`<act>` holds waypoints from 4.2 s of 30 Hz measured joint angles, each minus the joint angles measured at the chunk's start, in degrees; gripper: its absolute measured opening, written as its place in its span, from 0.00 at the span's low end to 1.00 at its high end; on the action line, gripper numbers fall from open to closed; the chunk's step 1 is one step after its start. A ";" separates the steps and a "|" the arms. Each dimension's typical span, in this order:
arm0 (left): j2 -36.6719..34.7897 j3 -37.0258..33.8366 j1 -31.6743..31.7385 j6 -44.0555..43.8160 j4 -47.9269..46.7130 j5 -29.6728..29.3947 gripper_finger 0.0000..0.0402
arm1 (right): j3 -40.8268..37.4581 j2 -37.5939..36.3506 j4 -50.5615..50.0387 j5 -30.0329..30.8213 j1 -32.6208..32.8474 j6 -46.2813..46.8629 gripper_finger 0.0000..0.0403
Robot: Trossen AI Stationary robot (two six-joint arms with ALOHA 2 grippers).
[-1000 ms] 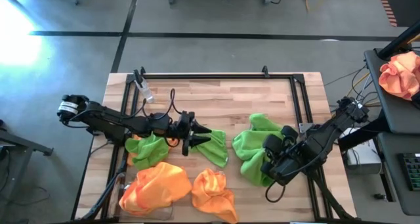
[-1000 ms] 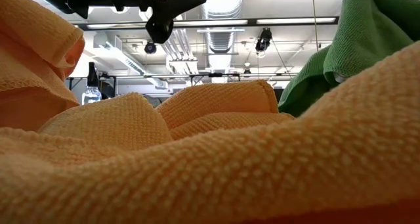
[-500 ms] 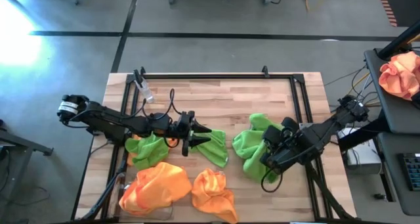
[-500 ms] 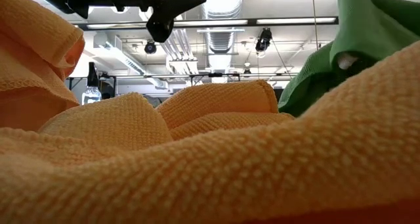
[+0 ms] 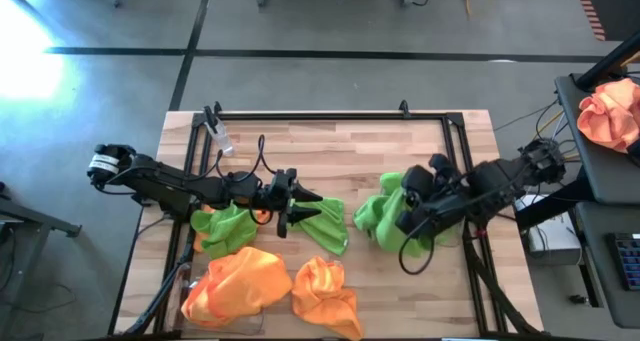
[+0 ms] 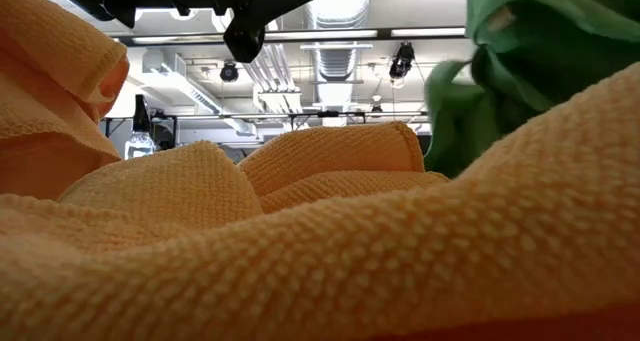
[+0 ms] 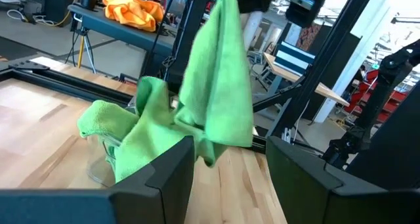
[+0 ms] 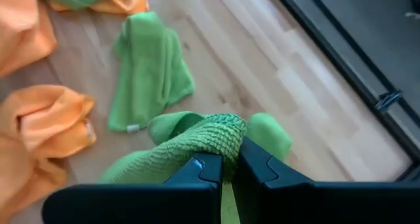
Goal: Sort microfiber towel by color & place in baskets
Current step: Put the bottom right green towel into the right transparent bin
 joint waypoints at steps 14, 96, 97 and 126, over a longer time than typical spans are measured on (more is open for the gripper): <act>0.00 0.00 0.00 -0.02 0.02 0.00 0.43 | -6.72 -1.44 0.05 -3.95 -10.33 -7.56 0.03; 0.01 0.00 0.11 -6.98 3.45 -0.09 0.43 | -17.03 -2.89 5.06 -24.39 -11.90 6.13 0.33; 0.00 0.00 0.11 -6.99 3.45 -0.09 0.43 | -17.00 -2.73 6.87 -24.31 -11.90 5.60 0.33; -0.06 0.00 0.11 -18.36 3.42 9.75 0.43 | -16.58 15.09 34.90 -21.99 -12.61 -10.06 0.33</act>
